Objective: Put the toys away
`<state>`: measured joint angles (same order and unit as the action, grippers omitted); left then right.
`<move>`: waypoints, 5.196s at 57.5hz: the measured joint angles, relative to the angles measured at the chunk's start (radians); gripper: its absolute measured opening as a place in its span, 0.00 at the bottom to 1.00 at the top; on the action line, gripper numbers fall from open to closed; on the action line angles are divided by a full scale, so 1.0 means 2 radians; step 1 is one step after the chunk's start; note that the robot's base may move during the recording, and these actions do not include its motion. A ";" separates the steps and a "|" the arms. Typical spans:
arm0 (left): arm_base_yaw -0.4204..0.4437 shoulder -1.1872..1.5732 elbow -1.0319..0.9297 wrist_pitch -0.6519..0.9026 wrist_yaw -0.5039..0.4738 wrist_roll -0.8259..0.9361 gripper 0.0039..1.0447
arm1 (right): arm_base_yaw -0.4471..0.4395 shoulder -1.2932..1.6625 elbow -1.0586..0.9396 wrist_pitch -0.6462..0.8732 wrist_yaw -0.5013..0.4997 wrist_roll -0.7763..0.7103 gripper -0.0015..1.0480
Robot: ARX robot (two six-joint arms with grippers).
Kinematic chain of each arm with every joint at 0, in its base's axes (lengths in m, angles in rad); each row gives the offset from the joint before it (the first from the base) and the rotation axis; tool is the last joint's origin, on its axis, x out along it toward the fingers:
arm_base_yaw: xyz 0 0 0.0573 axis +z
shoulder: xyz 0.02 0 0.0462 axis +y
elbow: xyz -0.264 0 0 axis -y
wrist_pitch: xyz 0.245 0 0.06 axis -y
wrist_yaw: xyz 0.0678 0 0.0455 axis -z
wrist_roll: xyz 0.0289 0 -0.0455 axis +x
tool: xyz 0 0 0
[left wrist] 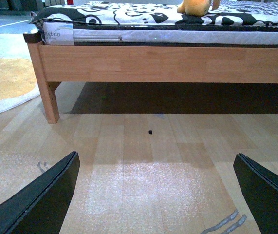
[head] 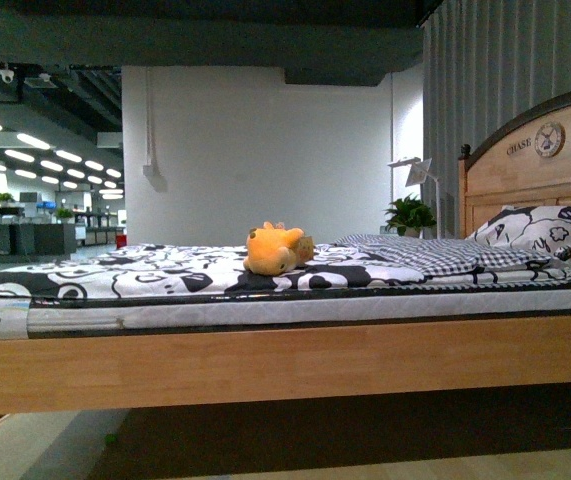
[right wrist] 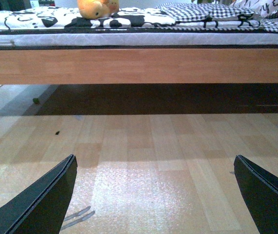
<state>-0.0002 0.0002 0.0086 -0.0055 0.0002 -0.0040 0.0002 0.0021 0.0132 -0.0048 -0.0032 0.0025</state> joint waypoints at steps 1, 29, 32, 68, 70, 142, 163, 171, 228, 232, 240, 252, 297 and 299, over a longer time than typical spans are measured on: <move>0.000 0.000 0.000 0.000 0.000 0.000 0.94 | 0.000 0.000 0.000 0.000 0.000 0.000 0.94; 0.000 0.000 0.000 0.000 0.000 0.000 0.94 | 0.000 0.000 0.000 0.000 0.000 0.000 0.94; 0.000 0.000 0.000 0.000 0.000 0.000 0.94 | 0.000 0.000 0.000 0.000 0.000 0.000 0.94; 0.000 0.000 0.000 0.000 0.000 0.000 0.94 | 0.000 0.000 0.000 0.000 0.000 0.000 0.94; 0.000 0.000 0.000 0.000 0.000 0.000 0.94 | 0.000 0.000 0.000 0.000 0.000 0.000 0.94; 0.000 0.000 0.000 0.000 0.000 0.000 0.94 | 0.000 0.000 0.000 0.000 0.000 0.000 0.94; 0.000 0.000 0.000 0.000 0.000 0.000 0.94 | 0.000 0.000 0.000 0.000 0.000 0.000 0.94; 0.000 0.000 0.000 0.000 0.000 0.000 0.94 | 0.000 0.000 0.000 0.000 0.000 0.000 0.94; 0.000 0.000 0.000 0.000 0.000 0.000 0.94 | 0.000 0.000 0.000 0.000 0.000 0.000 0.94; 0.000 0.000 0.000 0.000 0.000 0.000 0.94 | 0.000 0.000 0.000 0.000 0.000 0.000 0.94; 0.000 0.000 0.000 0.000 0.000 0.000 0.94 | 0.000 0.000 0.000 0.000 0.000 0.000 0.94; 0.000 0.000 0.000 0.000 0.000 0.000 0.94 | 0.000 0.000 0.000 0.000 0.000 0.000 0.94; 0.000 0.000 0.000 0.000 0.001 0.000 0.94 | 0.000 0.000 0.000 0.000 0.002 0.000 0.94; 0.000 0.000 0.000 0.000 -0.001 0.000 0.94 | 0.000 0.000 0.000 0.000 0.000 0.000 0.94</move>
<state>-0.0002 0.0006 0.0086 -0.0055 -0.0010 -0.0044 0.0002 0.0017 0.0132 -0.0044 -0.0025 0.0025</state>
